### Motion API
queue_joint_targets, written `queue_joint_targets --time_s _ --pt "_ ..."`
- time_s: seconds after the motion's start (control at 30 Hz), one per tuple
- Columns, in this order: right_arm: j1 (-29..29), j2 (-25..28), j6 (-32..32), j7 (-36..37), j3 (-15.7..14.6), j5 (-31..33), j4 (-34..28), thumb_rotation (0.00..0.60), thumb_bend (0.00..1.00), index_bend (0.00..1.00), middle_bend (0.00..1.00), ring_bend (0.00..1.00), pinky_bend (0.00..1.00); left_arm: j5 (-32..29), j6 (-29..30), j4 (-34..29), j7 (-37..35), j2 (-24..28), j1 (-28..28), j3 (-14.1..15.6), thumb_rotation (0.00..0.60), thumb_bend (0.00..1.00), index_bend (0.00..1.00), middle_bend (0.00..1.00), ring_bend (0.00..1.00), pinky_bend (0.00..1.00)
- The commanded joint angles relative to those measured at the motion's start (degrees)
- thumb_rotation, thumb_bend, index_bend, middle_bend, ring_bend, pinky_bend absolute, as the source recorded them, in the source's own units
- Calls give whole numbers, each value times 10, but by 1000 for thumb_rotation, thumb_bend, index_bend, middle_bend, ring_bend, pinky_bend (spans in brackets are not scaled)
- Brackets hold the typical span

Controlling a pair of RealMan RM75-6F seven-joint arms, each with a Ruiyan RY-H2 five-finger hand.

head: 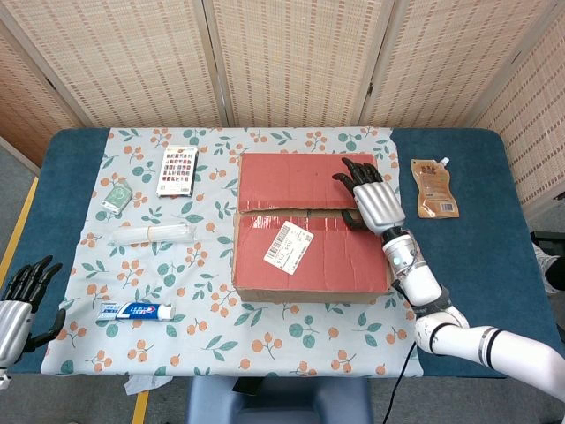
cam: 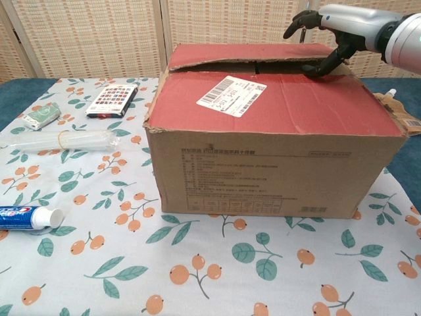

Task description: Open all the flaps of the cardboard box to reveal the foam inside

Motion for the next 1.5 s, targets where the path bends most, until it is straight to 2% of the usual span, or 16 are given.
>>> queue_joint_targets --time_s 0.03,0.3,0.47,0.7,0.83,1.07,1.17,1.5 --pt "10 -12 -2 -4 0 7 16 600 385 170 0 0 0 2 4 0 -6 2 2 1 600 554 32 0 0 0" --pt "41 -30 -5 6 26 20 61 600 385 171 0 0 0 -1 -3 6 -34 6 0 1 600 554 32 0 0 0" --pt "55 -15 -7 6 48 41 57 600 385 171 0 0 0 0 -17 10 -58 9 -6 4 600 554 33 0 0 0" --pt "88 15 2 -40 81 89 32 600 384 170 0 0 0 -9 -37 18 -70 9 -15 2 600 554 34 0 0 0" --pt "110 19 -8 -49 95 121 49 600 385 169 0 0 0 -17 -45 21 -78 8 -18 0 600 554 34 0 0 0" --pt "156 3 -45 -55 106 171 133 600 384 162 0 0 0 -31 -62 30 -102 9 -24 -4 600 554 34 0 0 0" --pt "177 -11 -71 -44 110 185 192 600 384 159 0 0 0 -38 -70 35 -110 8 -27 -7 600 556 34 0 0 0" --pt "205 -45 -110 5 96 152 311 600 385 152 0 0 0 -63 -98 43 -89 -1 -36 -16 600 559 35 0 0 0"
